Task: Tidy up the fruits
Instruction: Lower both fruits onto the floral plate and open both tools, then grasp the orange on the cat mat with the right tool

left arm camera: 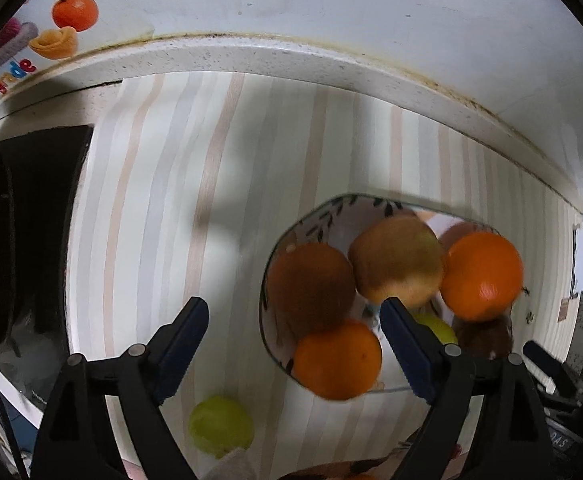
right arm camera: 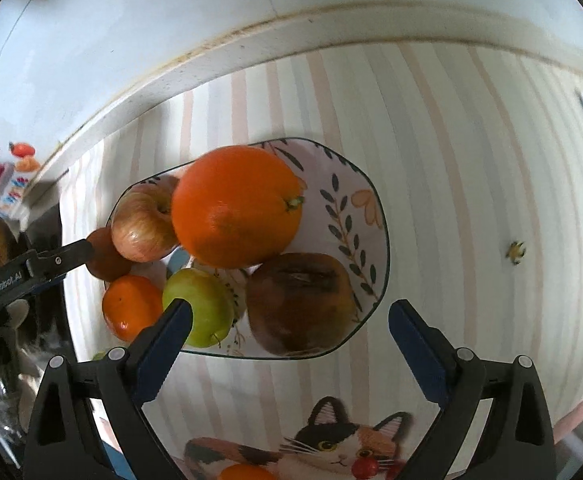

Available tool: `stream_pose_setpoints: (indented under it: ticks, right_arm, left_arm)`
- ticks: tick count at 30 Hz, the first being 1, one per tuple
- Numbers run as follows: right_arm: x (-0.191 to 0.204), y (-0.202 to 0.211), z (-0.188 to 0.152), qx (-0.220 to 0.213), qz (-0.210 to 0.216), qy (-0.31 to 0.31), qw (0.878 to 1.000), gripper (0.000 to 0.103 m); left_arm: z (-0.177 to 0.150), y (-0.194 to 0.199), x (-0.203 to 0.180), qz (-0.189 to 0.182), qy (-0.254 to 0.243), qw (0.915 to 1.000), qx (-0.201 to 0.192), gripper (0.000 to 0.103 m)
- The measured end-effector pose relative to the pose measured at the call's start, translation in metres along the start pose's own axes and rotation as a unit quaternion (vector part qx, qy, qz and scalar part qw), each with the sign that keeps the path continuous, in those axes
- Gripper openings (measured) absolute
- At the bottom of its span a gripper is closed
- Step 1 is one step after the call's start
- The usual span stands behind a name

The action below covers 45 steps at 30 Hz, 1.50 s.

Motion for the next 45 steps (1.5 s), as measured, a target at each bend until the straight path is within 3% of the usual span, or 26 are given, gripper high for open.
stream_pose_setpoints:
  ticks: [7,17,35,45]
  right_arm:
    - [0.009,0.019,-0.014,-0.015,-0.033,0.015,0.999,0.1]
    - [0.019,0.067,-0.054,-0.065,-0.066,0.044,0.995,0.1]
    - [0.039,0.153,-0.126,-0.145,-0.06,0.081,0.984,0.1]
    - [0.045,0.18,-0.149,-0.172,-0.049,0.085,0.98,0.1]
  left_arm:
    - [-0.031,0.022,0.0,0.035,-0.018,0.9987,-0.034,0.088]
    - [-0.075,0.076,0.006,0.049,-0.025,0.9924,-0.11,0.088]
    - [-0.147,0.147,-0.007,0.041,-0.051,0.9811,-0.182,0.088]
    - [-0.165,0.165,-0.008,0.042,-0.052,0.9768,-0.204,0.088]
Point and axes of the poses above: each gripper's, at about its wrist camera, not at the fingertips, and y roughly against the way its jaws point, x to its left, z to its top, the point moved 9 cm from there along -y, roughly the way its jaws point, and after that the axes turned 5 degrees about x, right-handed, at the moved point
